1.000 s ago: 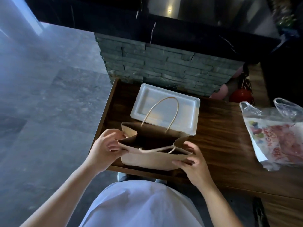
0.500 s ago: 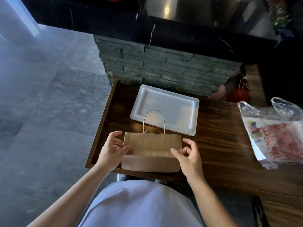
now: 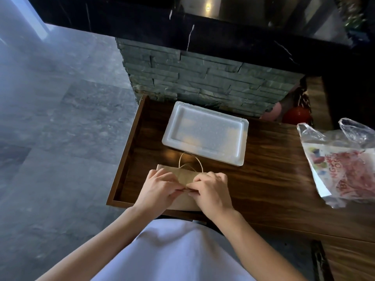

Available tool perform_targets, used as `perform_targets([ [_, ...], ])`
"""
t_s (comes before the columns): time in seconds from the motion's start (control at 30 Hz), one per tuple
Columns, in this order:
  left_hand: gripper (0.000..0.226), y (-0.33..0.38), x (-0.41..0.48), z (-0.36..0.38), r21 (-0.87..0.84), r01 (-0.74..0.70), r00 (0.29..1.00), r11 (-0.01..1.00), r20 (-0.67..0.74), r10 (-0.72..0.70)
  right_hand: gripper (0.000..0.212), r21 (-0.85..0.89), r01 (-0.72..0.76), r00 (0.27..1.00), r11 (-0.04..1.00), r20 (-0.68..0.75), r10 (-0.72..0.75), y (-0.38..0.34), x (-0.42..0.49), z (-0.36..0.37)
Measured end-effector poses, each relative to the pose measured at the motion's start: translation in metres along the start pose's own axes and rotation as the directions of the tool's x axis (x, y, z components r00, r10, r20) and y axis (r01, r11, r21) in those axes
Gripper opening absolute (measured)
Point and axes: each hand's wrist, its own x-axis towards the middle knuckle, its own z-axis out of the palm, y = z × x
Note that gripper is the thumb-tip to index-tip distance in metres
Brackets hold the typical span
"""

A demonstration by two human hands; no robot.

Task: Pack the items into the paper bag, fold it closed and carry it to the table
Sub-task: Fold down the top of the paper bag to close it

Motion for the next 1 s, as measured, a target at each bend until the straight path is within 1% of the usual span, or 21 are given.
perform_targets([
  [0.03,0.008,-0.002,0.003,0.0,0.003,-0.01,1.0,1.0,0.008,0.01,0.013,0.023,0.014,0.999,1.0,0.035,-0.015,-0.005,0.006,0.0],
  [0.1,0.007,-0.009,0.007,-0.001,0.002,0.002,1.0,1.0,0.025,-0.002,0.013,0.095,0.011,0.994,0.995,0.108,-0.021,-0.006,0.013,0.001],
  [0.17,0.007,-0.022,0.006,-0.005,0.009,0.053,0.998,0.999,0.024,-0.053,0.012,0.148,-0.013,0.993,0.989,0.121,-0.005,0.007,0.013,0.0],
  [0.23,0.009,-0.036,-0.001,-0.008,-0.01,0.143,0.99,0.99,0.005,-0.143,0.011,0.191,-0.1,0.993,0.976,0.082,0.086,0.031,0.005,-0.001],
  [0.27,0.011,-0.044,-0.006,-0.009,-0.05,0.194,0.981,0.98,-0.011,-0.194,0.012,0.221,-0.16,0.987,0.962,0.052,0.152,0.045,-0.001,0.0],
  [0.33,0.015,-0.056,-0.014,-0.008,-0.202,0.312,0.947,0.928,-0.016,-0.322,0.016,0.32,-0.287,0.955,0.903,0.024,0.295,0.066,-0.015,0.006],
  [0.37,0.016,-0.06,-0.018,-0.006,-0.291,0.388,0.916,0.875,0.012,-0.402,0.017,0.382,-0.349,0.933,0.856,0.053,0.357,0.072,-0.02,0.011],
  [0.4,0.018,-0.063,-0.02,-0.005,-0.363,0.467,0.876,0.806,0.068,-0.477,0.018,0.44,-0.417,0.905,0.795,0.117,0.41,0.075,-0.024,0.015],
  [0.43,0.019,-0.066,-0.022,-0.004,-0.431,0.534,0.837,0.728,0.148,-0.526,0.02,0.503,-0.492,0.866,0.71,0.204,0.455,0.077,-0.027,0.02],
  [0.47,0.02,-0.067,-0.022,-0.003,-0.512,0.582,0.803,0.632,0.239,-0.545,0.023,0.577,-0.564,0.819,0.59,0.297,0.491,0.077,-0.028,0.024],
  [0.5,0.021,-0.068,-0.023,-0.002,-0.597,0.613,0.774,0.517,0.323,-0.545,0.025,0.647,-0.62,0.768,0.443,0.384,0.513,0.075,-0.03,0.027],
  [0.53,0.022,-0.069,-0.023,-0.003,-0.659,0.631,0.752,0.409,0.39,-0.531,0.025,0.698,-0.649,0.728,0.303,0.453,0.515,0.074,-0.032,0.03],
  [0.57,0.023,-0.069,-0.023,-0.003,-0.69,0.632,0.749,0.353,0.428,-0.505,0.024,0.73,-0.655,0.704,0.193,0.497,0.507,0.073,-0.035,0.032],
  [0.6,0.024,-0.07,-0.023,-0.004,-0.69,0.622,0.765,0.37,0.435,-0.475,0.023,0.752,-0.649,0.694,0.116,0.523,0.496,0.073,-0.037,0.034],
  [0.63,0.025,-0.071,-0.023,-0.003,-0.671,0.607,0.786,0.425,0.429,-0.445,0.023,0.768,-0.637,0.694,0.065,0.534,0.483,0.073,-0.038,0.035],
  [0.67,0.026,-0.072,-0.023,-0.002,-0.648,0.589,0.806,0.483,0.424,-0.413,0.022,0.779,-0.625,0.701,0.046,0.535,0.472,0.073,-0.039,0.036],
  [0.7,0.027,-0.073,-0.022,-0.001,-0.63,0.575,0.818,0.522,0.429,-0.382,0.023,0.782,-0.621,0.708,0.053,0.53,0.467,0.072,-0.039,0.036],
  [0.73,0.028,-0.074,-0.021,0.001,-0.623,0.568,0.823,0.538,0.441,-0.358,0.023,0.781,-0.62,0.715,0.076,0.522,0.465,0.07,-0.038,0.036],
  [0.83,0.029,-0.076,-0.015,0.004,-0.632,0.555,0.83,0.541,0.461,-0.314,0.024,0.794,-0.581,0.759,0.176,0.451,0.47,0.066,-0.03,0.038],
  [0.9,0.027,-0.074,-0.011,0.004,-0.648,0.555,0.831,0.522,0.457,-0.317,0.026,0.803,-0.548,0.794,0.232,0.413,0.446,0.066,-0.023,0.04],
  [1.0,0.022,-0.068,-0.008,0.005,-0.702,0.538,0.841,0.466,0.409,-0.355,0.027,0.829,-0.504,0.829,0.243,0.386,0.404,0.074,-0.016,0.044],
])
